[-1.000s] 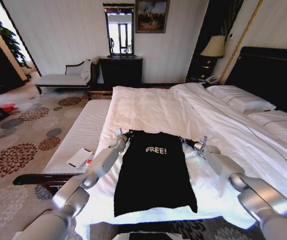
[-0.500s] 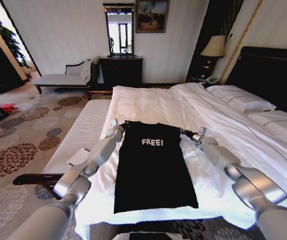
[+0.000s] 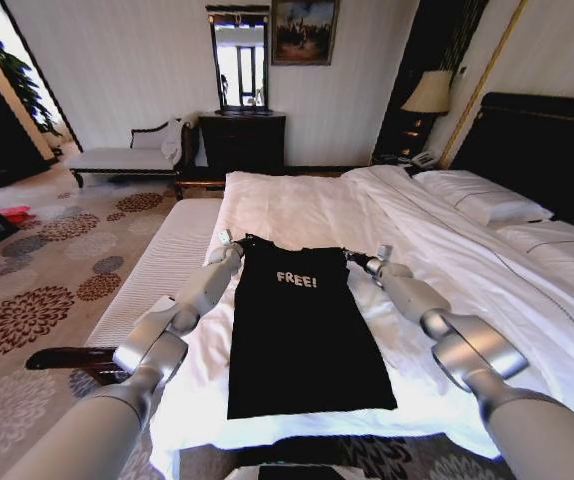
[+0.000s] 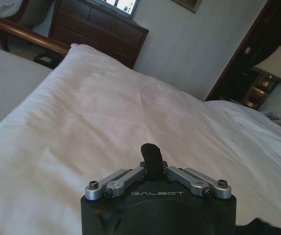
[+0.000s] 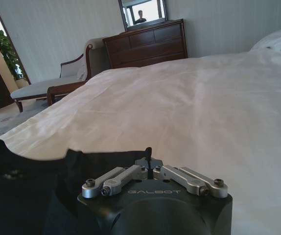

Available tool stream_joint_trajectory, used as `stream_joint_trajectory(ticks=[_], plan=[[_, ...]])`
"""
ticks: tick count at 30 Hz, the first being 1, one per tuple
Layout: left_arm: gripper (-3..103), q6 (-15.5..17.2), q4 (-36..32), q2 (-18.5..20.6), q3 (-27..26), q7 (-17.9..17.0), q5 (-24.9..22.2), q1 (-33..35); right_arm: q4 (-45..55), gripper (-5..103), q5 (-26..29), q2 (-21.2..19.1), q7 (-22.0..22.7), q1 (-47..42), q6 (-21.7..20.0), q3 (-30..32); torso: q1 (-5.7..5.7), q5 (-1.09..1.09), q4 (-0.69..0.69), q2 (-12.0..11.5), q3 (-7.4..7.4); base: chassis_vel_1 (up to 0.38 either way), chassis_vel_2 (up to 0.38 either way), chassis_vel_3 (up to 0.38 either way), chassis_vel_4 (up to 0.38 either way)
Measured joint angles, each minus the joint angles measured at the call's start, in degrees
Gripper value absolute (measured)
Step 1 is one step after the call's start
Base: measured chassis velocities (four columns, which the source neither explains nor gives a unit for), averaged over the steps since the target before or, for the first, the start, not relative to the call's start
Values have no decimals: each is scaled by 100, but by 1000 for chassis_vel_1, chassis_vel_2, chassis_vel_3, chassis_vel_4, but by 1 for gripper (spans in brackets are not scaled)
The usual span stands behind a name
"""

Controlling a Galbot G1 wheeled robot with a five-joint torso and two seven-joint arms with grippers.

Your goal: Fold the clothes on the bed.

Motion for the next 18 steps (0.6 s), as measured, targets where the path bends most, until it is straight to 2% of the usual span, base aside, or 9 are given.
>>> stream_joint_trajectory(ticks=[4,12,18], plan=[[0,-133,147,25,7,87,111,-79,-38,0,-38,73,78,28,102,59,-1,0,-5,0,0,0,0,0,0],[0,-234,338,45,17,271,131,-328,-174,0,-29,349,299,190,276,151,-1,0,1,0,0,0,0,0,0],[0,-236,379,71,39,328,131,-401,-308,0,-32,457,418,313,341,215,-1,1,-2,0,0,0,0,0,0]])
